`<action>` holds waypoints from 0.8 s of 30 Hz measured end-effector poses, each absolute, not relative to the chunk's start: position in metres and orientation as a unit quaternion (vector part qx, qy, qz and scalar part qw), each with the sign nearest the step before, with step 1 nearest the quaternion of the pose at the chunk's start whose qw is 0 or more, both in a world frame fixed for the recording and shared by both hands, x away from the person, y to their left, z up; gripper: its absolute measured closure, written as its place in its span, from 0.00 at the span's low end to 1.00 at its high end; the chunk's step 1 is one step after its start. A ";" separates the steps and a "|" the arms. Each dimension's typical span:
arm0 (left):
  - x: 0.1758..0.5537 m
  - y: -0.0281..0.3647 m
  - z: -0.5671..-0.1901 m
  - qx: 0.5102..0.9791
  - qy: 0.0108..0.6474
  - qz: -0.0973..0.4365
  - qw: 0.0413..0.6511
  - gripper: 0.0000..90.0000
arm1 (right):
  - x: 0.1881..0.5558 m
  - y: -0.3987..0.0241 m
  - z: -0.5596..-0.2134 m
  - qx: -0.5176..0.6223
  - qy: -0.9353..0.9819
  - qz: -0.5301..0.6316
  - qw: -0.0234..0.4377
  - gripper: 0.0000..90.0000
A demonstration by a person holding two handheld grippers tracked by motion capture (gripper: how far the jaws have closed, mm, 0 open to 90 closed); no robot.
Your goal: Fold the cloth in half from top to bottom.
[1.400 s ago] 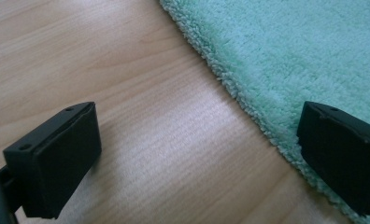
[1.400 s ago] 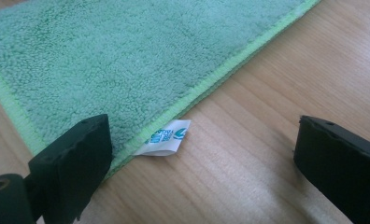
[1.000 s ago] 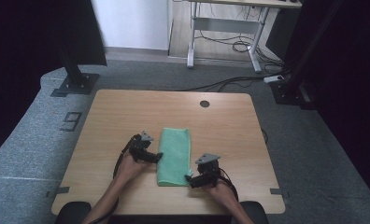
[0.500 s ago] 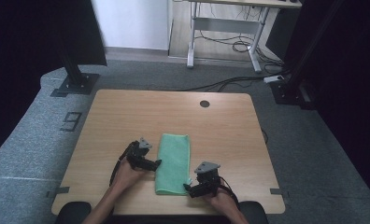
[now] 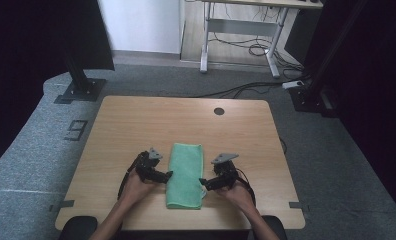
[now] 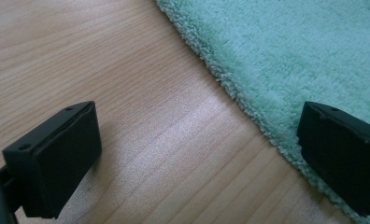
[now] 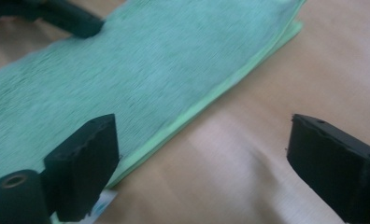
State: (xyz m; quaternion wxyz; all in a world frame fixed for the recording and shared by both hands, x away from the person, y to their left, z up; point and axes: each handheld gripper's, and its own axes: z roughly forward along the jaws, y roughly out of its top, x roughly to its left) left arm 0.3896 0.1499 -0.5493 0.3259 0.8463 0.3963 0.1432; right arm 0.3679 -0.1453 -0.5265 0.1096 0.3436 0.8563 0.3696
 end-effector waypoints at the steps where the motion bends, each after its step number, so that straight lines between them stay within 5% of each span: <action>1: 0.390 0.150 -0.549 0.846 0.396 0.143 0.326 0.00 | 0.373 -0.145 -0.525 0.343 0.857 0.368 0.111 0.12; 24: 0.389 0.150 -0.549 0.846 0.397 0.144 0.325 0.00 | 0.472 -0.128 -0.517 0.369 0.851 0.358 0.106 0.49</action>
